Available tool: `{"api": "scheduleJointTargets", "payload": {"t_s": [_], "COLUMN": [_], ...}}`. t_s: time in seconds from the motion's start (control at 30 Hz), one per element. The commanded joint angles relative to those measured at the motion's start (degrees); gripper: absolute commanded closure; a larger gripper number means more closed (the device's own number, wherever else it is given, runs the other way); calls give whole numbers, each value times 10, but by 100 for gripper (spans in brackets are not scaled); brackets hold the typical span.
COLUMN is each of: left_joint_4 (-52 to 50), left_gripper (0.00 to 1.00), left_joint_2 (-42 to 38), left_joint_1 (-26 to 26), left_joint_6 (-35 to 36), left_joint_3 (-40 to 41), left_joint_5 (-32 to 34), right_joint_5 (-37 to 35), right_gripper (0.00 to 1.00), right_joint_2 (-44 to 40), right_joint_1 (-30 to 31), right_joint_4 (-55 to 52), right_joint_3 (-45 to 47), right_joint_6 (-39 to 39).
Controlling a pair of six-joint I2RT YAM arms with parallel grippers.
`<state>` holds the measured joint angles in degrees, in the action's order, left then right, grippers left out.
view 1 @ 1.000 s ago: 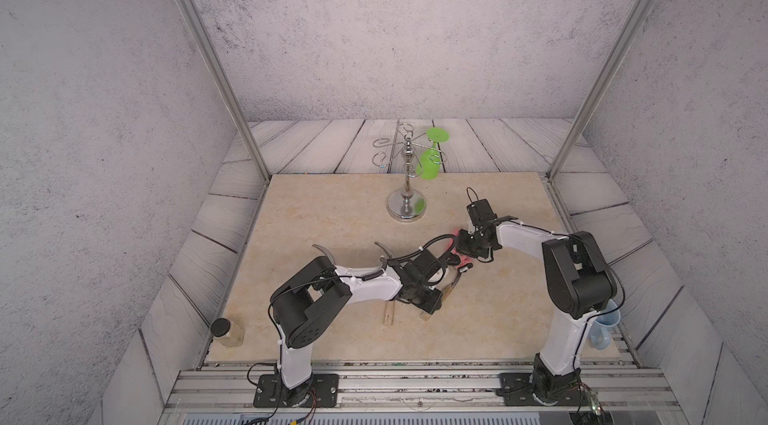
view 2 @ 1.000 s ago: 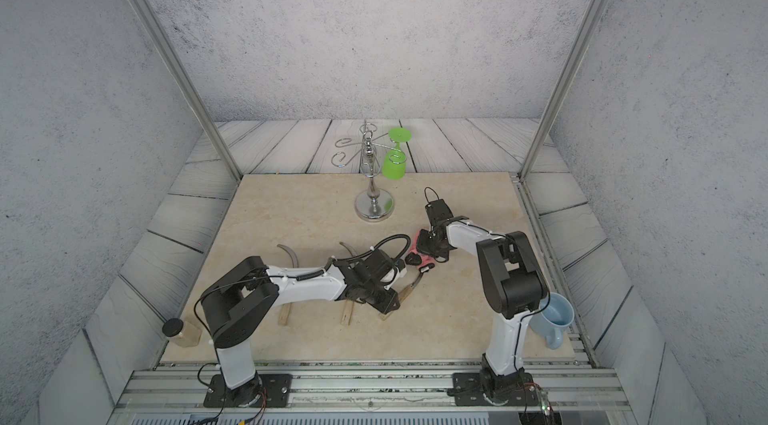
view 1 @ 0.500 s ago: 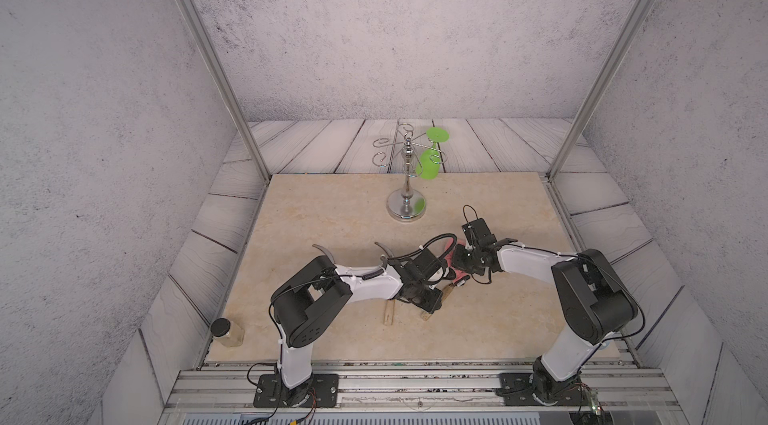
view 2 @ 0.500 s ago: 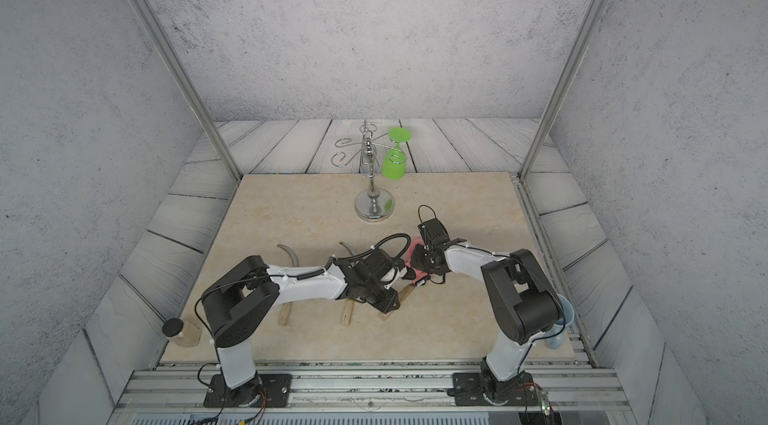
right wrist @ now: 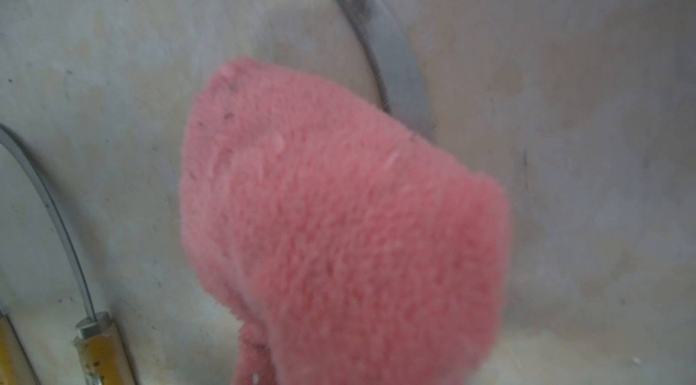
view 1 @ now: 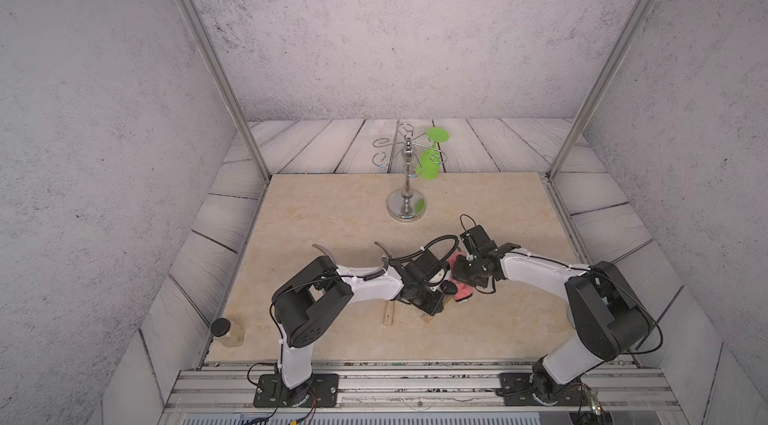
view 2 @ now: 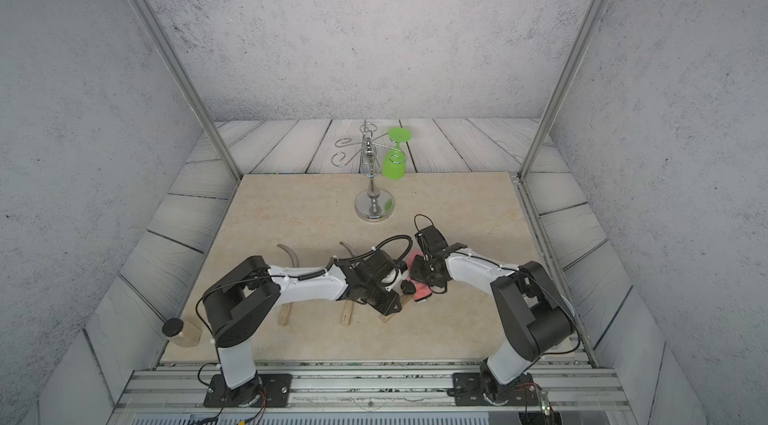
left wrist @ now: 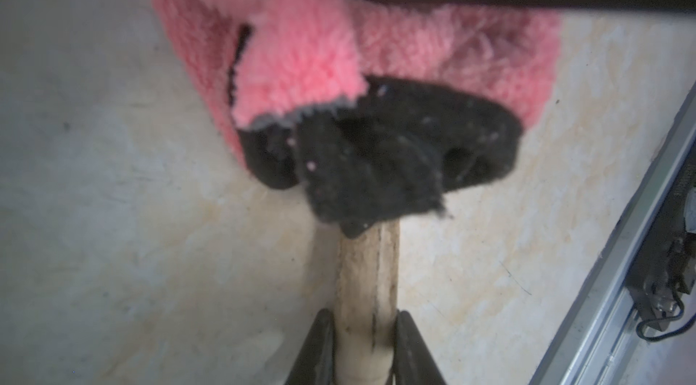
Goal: Wipe small sickles with rags
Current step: Wipe the small sickle at the center of the board, then pick up the small sickle from the center of the board.
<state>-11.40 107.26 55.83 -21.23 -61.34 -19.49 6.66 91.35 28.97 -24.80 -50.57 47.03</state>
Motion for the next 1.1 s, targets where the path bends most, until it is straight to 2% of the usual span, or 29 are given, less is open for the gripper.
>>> {"api": "scheduleJointTargets", "payload": {"t_s": [0.0,0.43,0.5,0.7,0.77,0.9,1.07], "left_joint_4": [-35,-45,-52,-82,-94,-110,-124], "left_gripper": [97,94,91,64,59,56,58], "left_joint_2": [10,10,12,25,33,52,77], "left_joint_1": [-12,-12,-12,-12,-12,-12,-12], "left_joint_6": [-22,-21,-20,-9,-3,3,7], "left_joint_3": [21,23,16,-17,-31,-58,-90], "left_joint_5": [73,77,78,87,93,108,111], "right_joint_5": [-20,-67,-69,-54,-41,-21,-1], "right_gripper": [85,83,83,82,82,82,82], "right_joint_2": [-30,-159,-175,-199,-204,-207,-207], "right_joint_1": [4,-62,-73,-111,-122,-130,-136], "right_joint_4": [-174,-300,-315,-313,-302,-278,-263], "right_joint_3": [-23,-182,-189,-153,-134,-102,-85], "right_joint_6": [-18,-99,-111,-135,-138,-144,-157]}}
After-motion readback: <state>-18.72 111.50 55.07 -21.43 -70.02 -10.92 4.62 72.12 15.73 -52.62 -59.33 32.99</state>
